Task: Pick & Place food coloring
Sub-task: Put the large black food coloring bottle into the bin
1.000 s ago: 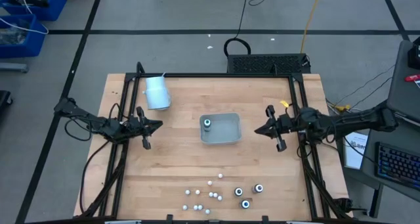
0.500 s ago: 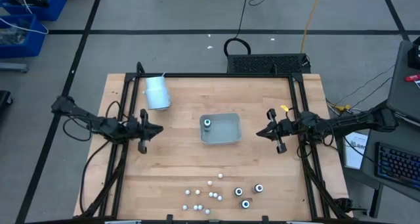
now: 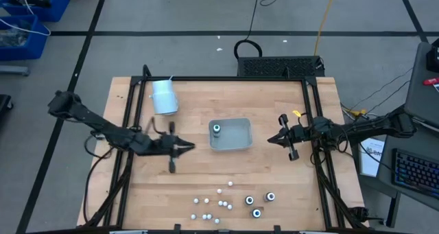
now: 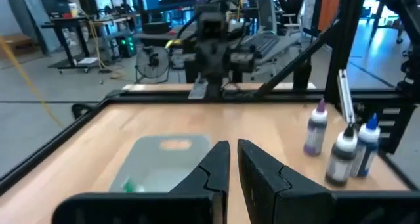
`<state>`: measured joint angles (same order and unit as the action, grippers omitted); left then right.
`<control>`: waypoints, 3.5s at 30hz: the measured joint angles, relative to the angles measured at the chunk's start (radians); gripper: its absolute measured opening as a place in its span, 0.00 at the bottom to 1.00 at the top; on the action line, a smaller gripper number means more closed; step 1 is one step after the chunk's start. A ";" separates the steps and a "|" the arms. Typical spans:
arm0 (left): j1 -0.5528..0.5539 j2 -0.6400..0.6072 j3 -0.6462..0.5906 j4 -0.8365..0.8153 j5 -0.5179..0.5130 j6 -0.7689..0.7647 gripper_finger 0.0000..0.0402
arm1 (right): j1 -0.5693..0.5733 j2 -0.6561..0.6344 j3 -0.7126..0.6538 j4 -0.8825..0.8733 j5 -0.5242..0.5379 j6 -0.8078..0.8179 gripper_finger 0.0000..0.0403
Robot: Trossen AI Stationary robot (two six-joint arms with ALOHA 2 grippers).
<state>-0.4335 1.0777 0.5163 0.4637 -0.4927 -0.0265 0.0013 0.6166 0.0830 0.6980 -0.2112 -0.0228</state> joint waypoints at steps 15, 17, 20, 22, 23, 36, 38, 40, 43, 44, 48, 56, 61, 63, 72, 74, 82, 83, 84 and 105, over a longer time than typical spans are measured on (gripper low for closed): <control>0.000 0.542 0.534 -0.048 0.127 0.107 0.10 | 0.000 0.000 0.000 0.001 0.000 0.010 0.00; 0.004 0.598 0.576 -0.050 0.127 0.108 0.10 | 0.000 0.000 0.000 0.001 0.000 0.010 0.00; 0.007 0.681 0.636 -0.049 0.132 0.107 0.10 | 0.000 0.000 0.000 0.001 0.000 0.010 0.00; 0.008 0.728 0.668 -0.050 0.159 0.106 0.10 | 0.000 0.000 0.000 0.001 0.000 0.010 0.00; 0.008 0.748 0.681 -0.050 0.184 0.106 0.10 | 0.000 0.000 0.000 0.001 0.000 0.010 0.00; 0.008 0.925 0.772 -0.002 0.357 0.038 0.10 | 0.000 0.000 0.000 -0.003 0.000 0.011 0.00; 0.008 0.950 0.792 0.002 0.413 0.036 0.10 | 0.000 0.000 0.000 -0.007 0.000 0.011 0.00; 0.008 0.968 0.810 0.001 0.448 0.021 0.11 | 0.000 0.000 0.000 -0.011 0.000 0.011 0.00; 0.008 0.988 0.841 -0.001 0.468 -0.002 0.15 | 0.000 0.001 -0.001 -0.018 0.000 0.011 0.00; 0.008 0.991 0.849 -0.009 0.468 -0.003 0.17 | 0.000 0.001 -0.001 -0.020 0.000 0.011 0.00; 0.009 0.998 0.862 -0.026 0.467 0.002 0.28 | 0.000 0.001 -0.001 -0.025 0.000 0.012 0.00; 0.010 1.016 0.863 -0.038 0.469 0.029 0.51 | 0.000 0.003 -0.001 -0.031 0.000 0.012 0.00; 0.024 1.067 0.862 -0.006 0.493 0.027 0.60 | 0.000 0.003 -0.001 -0.030 0.000 0.012 0.00; 0.028 1.068 0.862 0.003 0.495 0.024 0.62 | 0.000 0.003 -0.001 -0.030 0.000 0.012 0.00; 0.034 1.109 0.862 0.026 0.546 0.015 0.64 | 0.000 0.006 -0.001 -0.029 0.001 0.012 0.00; 0.033 1.122 0.863 0.059 0.547 0.014 0.64 | 0.000 0.007 -0.001 -0.031 0.002 0.012 0.00; 0.034 1.136 0.862 0.063 0.553 0.016 0.64 | 0.000 0.014 -0.001 -0.022 0.005 0.011 0.00; 0.034 1.139 0.862 0.067 0.553 0.017 0.64 | 0.000 0.015 -0.001 -0.022 0.004 0.011 0.00; 0.034 1.140 0.862 0.068 0.553 0.017 0.64 | 0.000 0.014 -0.001 -0.022 0.005 0.011 0.00; 0.034 1.143 0.862 0.064 0.554 0.048 0.63 | 0.000 0.014 -0.001 -0.021 0.005 0.009 0.00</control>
<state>-0.3996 2.2208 1.3785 0.5281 0.0616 0.0215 0.0017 0.6308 0.0818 0.6765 -0.2058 -0.0139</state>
